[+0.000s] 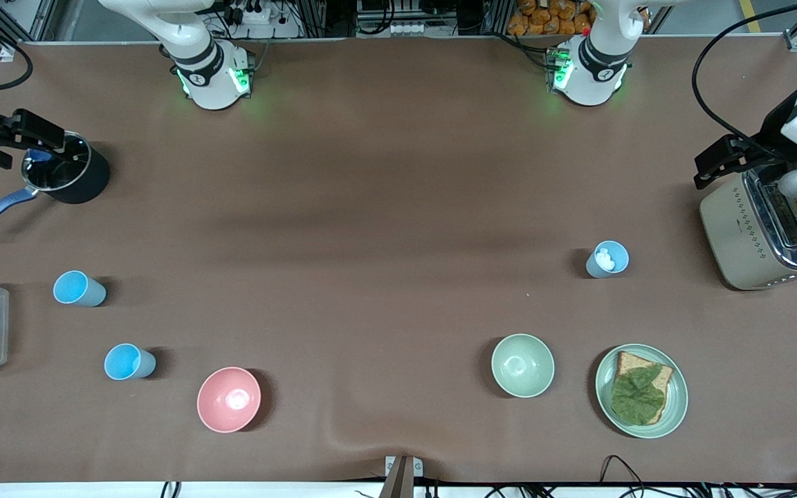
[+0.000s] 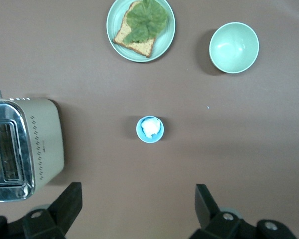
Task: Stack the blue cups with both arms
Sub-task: 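Reach the left gripper down to the blue cup beside the toaster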
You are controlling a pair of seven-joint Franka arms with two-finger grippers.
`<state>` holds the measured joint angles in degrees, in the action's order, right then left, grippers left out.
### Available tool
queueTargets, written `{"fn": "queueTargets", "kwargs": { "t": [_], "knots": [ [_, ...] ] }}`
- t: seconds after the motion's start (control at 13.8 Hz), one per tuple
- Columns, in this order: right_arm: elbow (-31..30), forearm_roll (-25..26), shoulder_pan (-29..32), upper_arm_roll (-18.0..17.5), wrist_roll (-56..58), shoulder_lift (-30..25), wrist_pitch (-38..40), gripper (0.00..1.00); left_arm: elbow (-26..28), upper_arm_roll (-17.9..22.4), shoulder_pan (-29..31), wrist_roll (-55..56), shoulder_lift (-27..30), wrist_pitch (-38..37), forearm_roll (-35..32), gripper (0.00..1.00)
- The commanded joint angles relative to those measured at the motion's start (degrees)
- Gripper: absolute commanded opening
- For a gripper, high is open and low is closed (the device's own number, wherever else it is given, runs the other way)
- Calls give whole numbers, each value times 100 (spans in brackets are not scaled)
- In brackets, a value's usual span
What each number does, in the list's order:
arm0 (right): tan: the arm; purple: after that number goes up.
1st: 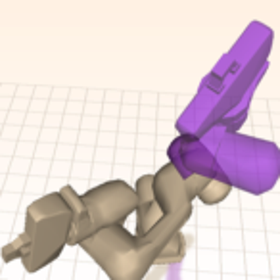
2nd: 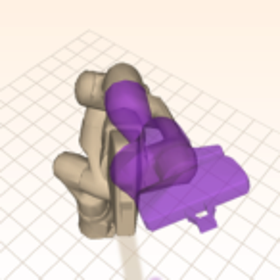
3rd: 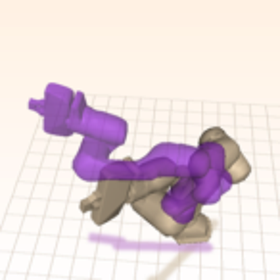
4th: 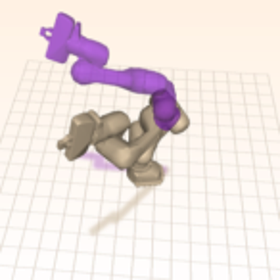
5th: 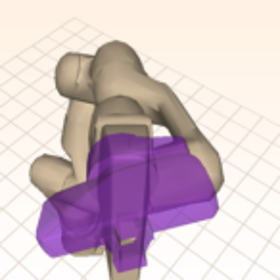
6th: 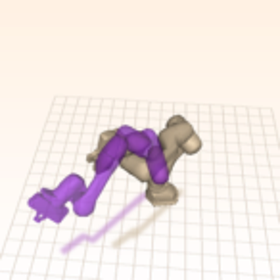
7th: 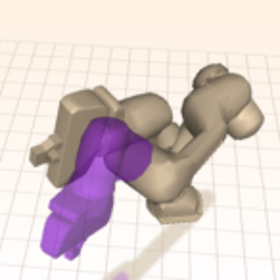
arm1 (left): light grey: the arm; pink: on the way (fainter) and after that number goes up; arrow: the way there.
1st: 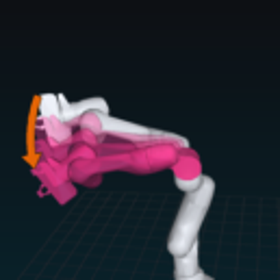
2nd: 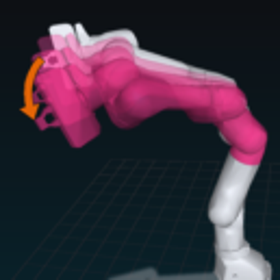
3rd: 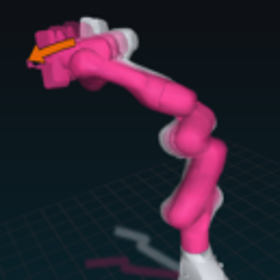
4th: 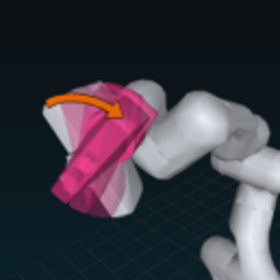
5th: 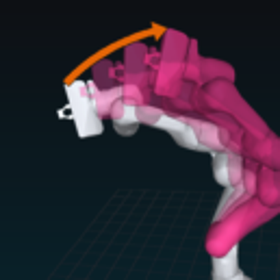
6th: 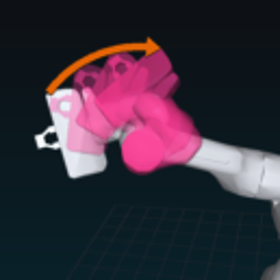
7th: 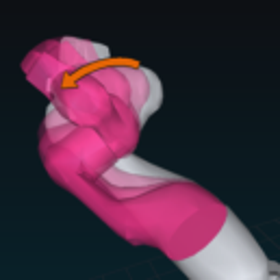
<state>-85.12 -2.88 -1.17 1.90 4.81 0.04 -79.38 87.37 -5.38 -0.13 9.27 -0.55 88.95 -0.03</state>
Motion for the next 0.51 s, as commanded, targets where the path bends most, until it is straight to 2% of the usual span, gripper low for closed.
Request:
{"fn": "queueTargets", "kwargs": {
  "t": [0.0,0.22,0.43],
  "knots": [
    [-93,-2,-120,74,-33,-101,-95,100,43,160,-31,-136,99,-123,161,100],
    [-101,16,-103,74,-103,-83,-192,100,-79,160,5,-154,-128,-123,-14,100],
    [-58,24,-85,83,-24,-48,-183,100,305,143,4,-321,-428,42,-14,100]
  ]
}}
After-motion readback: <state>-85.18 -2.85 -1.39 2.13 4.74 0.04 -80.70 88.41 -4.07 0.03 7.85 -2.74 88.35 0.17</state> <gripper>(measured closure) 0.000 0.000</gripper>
